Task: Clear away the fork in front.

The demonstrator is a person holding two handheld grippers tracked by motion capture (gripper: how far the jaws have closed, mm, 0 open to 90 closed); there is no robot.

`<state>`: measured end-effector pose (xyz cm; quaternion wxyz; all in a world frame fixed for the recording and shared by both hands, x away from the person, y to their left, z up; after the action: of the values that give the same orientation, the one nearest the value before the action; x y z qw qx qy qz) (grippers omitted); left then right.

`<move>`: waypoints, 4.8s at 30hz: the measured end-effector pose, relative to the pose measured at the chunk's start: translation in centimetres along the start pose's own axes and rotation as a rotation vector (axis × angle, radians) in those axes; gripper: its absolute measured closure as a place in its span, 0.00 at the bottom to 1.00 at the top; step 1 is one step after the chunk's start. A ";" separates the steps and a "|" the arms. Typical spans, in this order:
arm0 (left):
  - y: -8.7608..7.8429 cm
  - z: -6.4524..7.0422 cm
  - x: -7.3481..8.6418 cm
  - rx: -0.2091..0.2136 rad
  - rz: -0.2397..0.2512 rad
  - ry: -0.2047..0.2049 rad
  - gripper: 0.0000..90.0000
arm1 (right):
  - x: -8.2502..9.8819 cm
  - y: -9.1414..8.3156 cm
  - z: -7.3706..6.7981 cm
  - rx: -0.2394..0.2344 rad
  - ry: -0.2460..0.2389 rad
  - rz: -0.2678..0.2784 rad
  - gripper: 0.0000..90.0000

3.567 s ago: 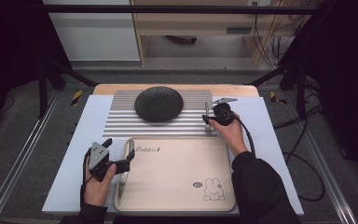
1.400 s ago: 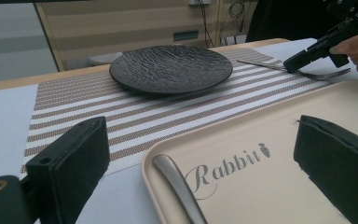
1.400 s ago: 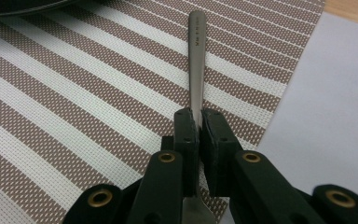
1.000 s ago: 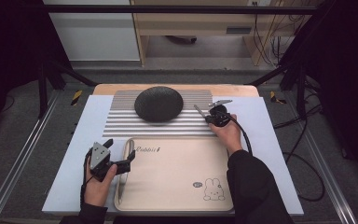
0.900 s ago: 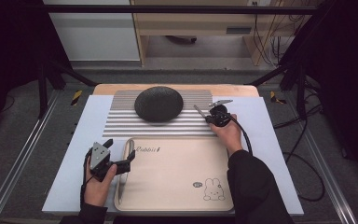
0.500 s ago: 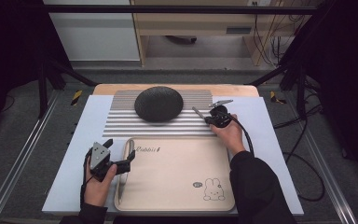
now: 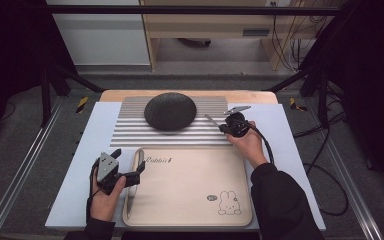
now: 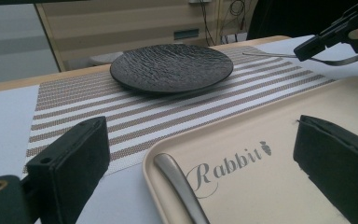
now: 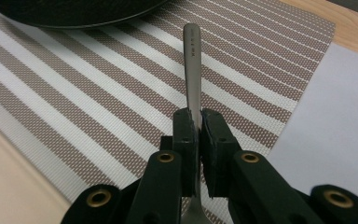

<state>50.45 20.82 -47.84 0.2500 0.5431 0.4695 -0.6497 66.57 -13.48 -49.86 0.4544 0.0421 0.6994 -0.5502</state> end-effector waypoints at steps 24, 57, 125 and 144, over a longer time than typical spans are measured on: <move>0.5 1.9 0.1 0.008 -0.028 0.112 0.04 | 2.1 -4.7 -8.7 -0.156 -0.222 -0.023 0.95; 4.3 8.8 -2.1 0.031 -0.064 0.544 0.07 | 1.1 -7.1 -12.9 -0.223 -0.338 -0.121 0.95; 4.1 10.1 -0.6 -0.164 -0.062 1.024 0.86 | -2.1 -7.2 -20.4 -0.349 -0.420 -0.214 0.94; 4.1 10.2 0.0 -0.147 -0.083 1.097 0.96 | -3.0 -7.8 -20.4 -0.410 -0.391 -0.193 0.92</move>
<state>49.05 10.09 -49.57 -0.0198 0.7640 0.5959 -0.2464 51.92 1.21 -42.49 0.5253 -0.2240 0.6958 -0.4356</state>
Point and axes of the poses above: each handheld gripper's, and its own axes: y roughly forward along the jaws, x roughly out of its underside, z roughly to its right, the point moved 7 cm from there along y, roughly forward along the jaws, and after that the axes turned 4 degrees about -z, right-handed, at the moved point
